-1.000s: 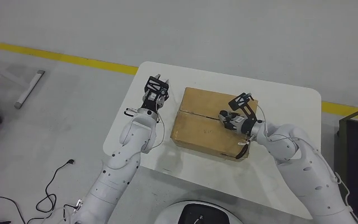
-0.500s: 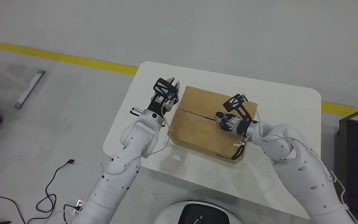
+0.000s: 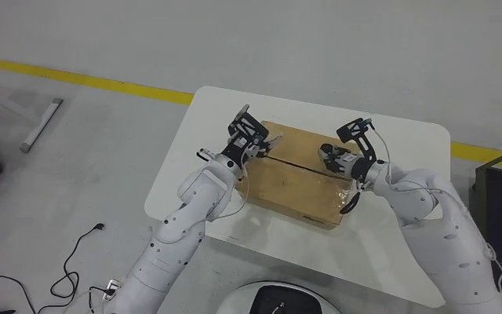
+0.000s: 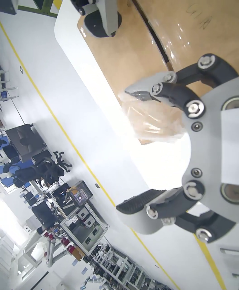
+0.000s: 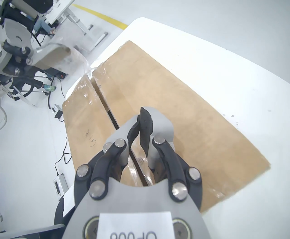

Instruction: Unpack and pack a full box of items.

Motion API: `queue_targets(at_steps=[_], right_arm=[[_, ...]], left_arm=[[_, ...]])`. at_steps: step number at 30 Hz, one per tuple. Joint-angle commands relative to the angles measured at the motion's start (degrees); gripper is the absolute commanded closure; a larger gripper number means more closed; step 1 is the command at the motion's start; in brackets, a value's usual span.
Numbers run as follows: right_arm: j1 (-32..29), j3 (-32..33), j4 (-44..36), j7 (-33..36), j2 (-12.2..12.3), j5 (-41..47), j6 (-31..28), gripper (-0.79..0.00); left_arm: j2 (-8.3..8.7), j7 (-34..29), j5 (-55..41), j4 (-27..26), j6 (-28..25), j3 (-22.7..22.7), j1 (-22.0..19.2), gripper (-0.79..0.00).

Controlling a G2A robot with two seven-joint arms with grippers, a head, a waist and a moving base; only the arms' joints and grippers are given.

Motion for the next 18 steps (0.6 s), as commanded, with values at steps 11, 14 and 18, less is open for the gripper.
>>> queue_targets(at_steps=[11, 14, 18], right_arm=[[-3.24, 2.80, 0.00, 0.15, 0.59, 0.41, 0.07, 0.000], [-3.36, 3.84, 0.32, 0.43, 0.78, 0.76, -0.39, 0.000], [-3.25, 5.04, -0.12, 1.19, 1.00, 1.80, -0.81, -0.089]], left_arm=[[-0.91, -1.01, 1.08, -0.07, -1.78, 3.03, -0.69, -0.785], [-1.04, -1.01, 1.01, -0.40, -1.88, 3.20, -0.51, -0.785], [-0.85, -1.37, 0.52, -1.48, -3.09, 2.21, 0.65, -0.785]])
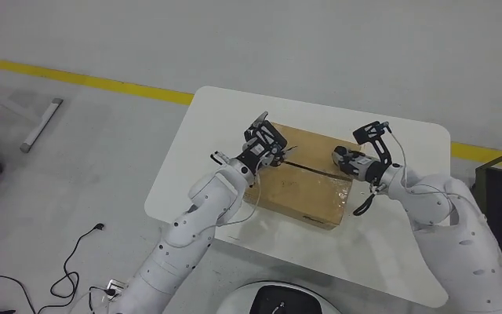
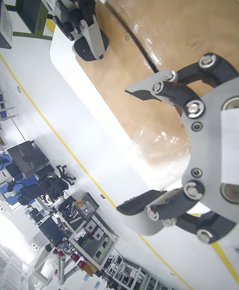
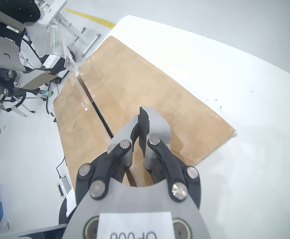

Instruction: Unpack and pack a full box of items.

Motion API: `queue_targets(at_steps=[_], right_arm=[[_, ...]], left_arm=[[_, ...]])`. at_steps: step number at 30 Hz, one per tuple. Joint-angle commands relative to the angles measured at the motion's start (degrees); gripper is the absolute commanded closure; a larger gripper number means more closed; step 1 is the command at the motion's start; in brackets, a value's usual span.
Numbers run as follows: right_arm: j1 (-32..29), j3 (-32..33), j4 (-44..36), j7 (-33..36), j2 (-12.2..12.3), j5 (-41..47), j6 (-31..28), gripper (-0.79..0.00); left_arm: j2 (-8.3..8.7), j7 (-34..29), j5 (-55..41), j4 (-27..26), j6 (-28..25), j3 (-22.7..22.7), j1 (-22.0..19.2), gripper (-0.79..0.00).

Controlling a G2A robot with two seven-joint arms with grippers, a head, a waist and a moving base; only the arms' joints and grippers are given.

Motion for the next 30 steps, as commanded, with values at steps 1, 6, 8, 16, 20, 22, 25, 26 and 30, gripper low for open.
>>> queue_targets(at_steps=[1, 6, 8, 16, 20, 22, 25, 26, 30], right_arm=[[0.06, 0.51, -0.35, 0.37, 0.08, 0.90, -0.11, -0.092], [0.26, 1.16, -1.50, 1.11, 0.27, 1.69, -0.55, -0.262], [0.43, 1.13, -1.52, 1.19, 0.31, 1.70, -0.62, -0.283], [0.55, 1.21, -1.70, 0.99, 0.49, 1.33, -0.92, -0.286], [-0.01, 1.65, -2.24, 0.72, 0.68, 0.27, -1.06, -0.308], [-0.32, 1.70, -2.48, 0.54, 0.73, 0.05, -1.14, -0.314], [-0.64, 1.63, -2.72, 0.29, 0.78, -0.08, -1.18, -0.329], [-0.69, 1.53, -2.78, 0.24, 0.78, -0.11, -1.23, -0.336], [-0.59, 1.03, -2.62, 0.27, 0.79, -0.10, -1.20, -0.336]], left_arm=[[0.16, -0.36, -0.97, -0.61, -1.02, -0.85, 0.83, -0.785], [0.41, -0.94, -2.97, -2.31, -3.11, -2.33, 2.24, -0.785], [0.49, -1.06, -3.04, -3.50, -3.87, -2.58, 2.60, -0.785], [0.36, -1.68, -11.18, -4.39, -8.95, -3.93, 2.51, -0.785], [0.45, -1.45, -11.14, -5.36, -9.30, -4.45, 2.45, -0.785], [0.60, -1.38, -10.98, -6.06, -9.00, -5.29, 2.65, -0.785], [0.94, -1.57, -10.40, -7.54, -8.19, -7.14, 3.44, -0.785], [1.11, -1.68, -9.96, -8.27, -7.75, -7.92, 3.94, -0.785], [1.83, -2.93, -8.34, -11.62, -6.20, -11.32, 6.87, -0.785]])
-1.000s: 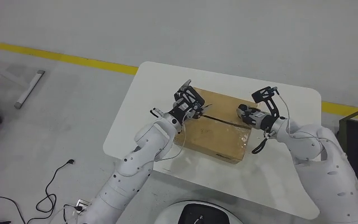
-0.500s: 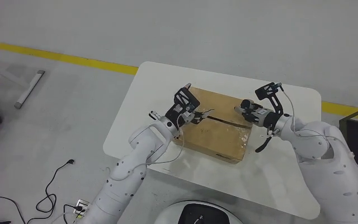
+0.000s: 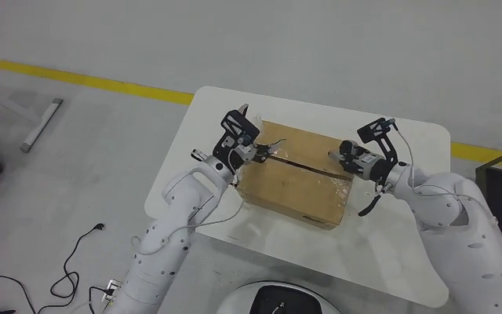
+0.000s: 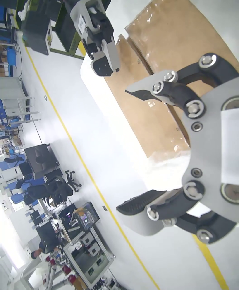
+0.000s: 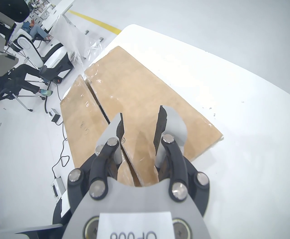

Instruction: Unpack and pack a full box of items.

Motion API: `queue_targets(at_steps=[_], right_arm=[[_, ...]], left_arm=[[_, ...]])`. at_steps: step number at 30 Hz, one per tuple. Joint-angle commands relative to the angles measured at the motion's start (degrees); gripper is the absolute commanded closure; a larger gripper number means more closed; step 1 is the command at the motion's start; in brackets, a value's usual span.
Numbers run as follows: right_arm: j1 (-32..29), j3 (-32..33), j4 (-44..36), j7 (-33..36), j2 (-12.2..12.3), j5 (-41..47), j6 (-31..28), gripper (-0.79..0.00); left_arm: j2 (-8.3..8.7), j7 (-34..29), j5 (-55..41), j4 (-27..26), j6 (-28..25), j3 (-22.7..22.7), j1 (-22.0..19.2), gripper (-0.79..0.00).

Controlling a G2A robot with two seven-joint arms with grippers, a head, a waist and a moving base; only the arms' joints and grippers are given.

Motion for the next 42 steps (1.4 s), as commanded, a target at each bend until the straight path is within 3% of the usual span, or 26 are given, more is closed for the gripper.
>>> queue_targets(at_steps=[1, 7, 13, 15, 23, 29, 42], right_arm=[[0.17, -0.32, 0.08, 0.09, -0.01, 0.06, 0.01, -0.332], [1.11, -1.34, 0.14, 0.34, -0.07, 0.69, 0.04, -0.339], [2.14, -2.31, 0.39, 0.29, -0.14, 0.86, 0.25, -0.345], [2.43, -2.59, 0.64, 0.24, -0.15, 0.52, 0.37, -0.345], [8.10, -6.94, 3.86, -0.34, -0.89, 1.29, -0.44, -0.339], [12.80, -11.10, 6.64, -0.93, -1.75, 1.16, 0.00, -0.357], [11.47, -12.22, 8.98, -0.97, -1.81, 0.45, -0.16, -0.354]], left_arm=[[0.43, -0.94, 0.35, -1.89, 0.56, -2.11, 2.05, -0.785], [1.26, -5.71, 0.14, -3.91, 2.52, -6.73, 6.78, -0.785], [1.05, -12.15, -0.60, -1.68, 9.45, -7.58, 7.22, -0.785], [0.86, -13.46, -0.38, -1.09, 11.67, -7.15, 6.69, -0.785], [0.83, -13.05, -2.93, 0.85, 9.93, -7.21, 5.56, -0.785], [0.64, -14.20, 0.59, 3.59, 13.26, -6.09, 3.42, -0.785], [-0.38, -11.50, 3.72, 9.51, 12.70, -1.07, -3.46, -0.785]])
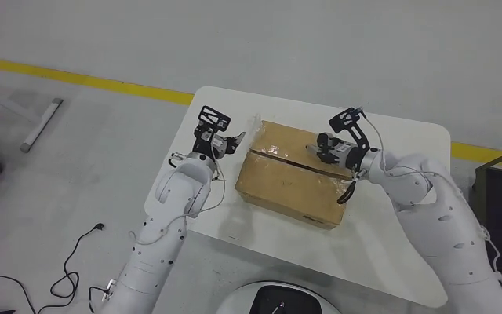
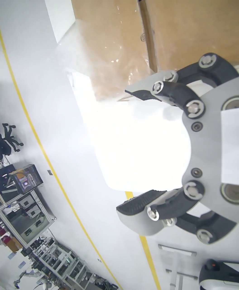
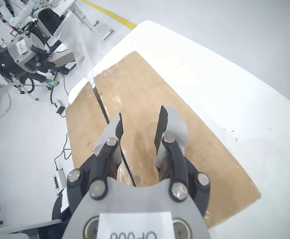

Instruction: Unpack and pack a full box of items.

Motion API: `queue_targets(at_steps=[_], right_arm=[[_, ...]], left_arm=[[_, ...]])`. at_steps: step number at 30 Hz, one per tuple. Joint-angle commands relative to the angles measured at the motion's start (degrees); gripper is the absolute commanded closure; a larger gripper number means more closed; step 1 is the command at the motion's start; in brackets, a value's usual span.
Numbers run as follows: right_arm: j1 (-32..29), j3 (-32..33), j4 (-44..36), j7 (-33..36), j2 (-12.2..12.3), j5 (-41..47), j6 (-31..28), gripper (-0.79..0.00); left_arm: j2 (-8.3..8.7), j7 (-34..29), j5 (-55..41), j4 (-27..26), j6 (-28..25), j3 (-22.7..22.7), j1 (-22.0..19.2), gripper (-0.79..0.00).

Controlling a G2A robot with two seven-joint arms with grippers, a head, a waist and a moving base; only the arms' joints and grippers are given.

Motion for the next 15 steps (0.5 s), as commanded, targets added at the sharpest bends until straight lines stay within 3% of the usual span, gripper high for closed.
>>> queue_targets(at_steps=[1, 15], right_arm=[[-0.46, 0.14, -0.06, 0.03, 0.05, -0.10, 0.03, -0.354], [-2.35, 1.04, -1.27, 0.05, 0.31, -0.55, 0.51, -0.348]], left_arm=[[-0.17, 0.56, -0.45, 0.40, 0.01, 0.45, -0.65, -0.785], [-1.28, 2.67, -1.43, 4.08, 1.00, 3.18, -3.79, -0.785]])
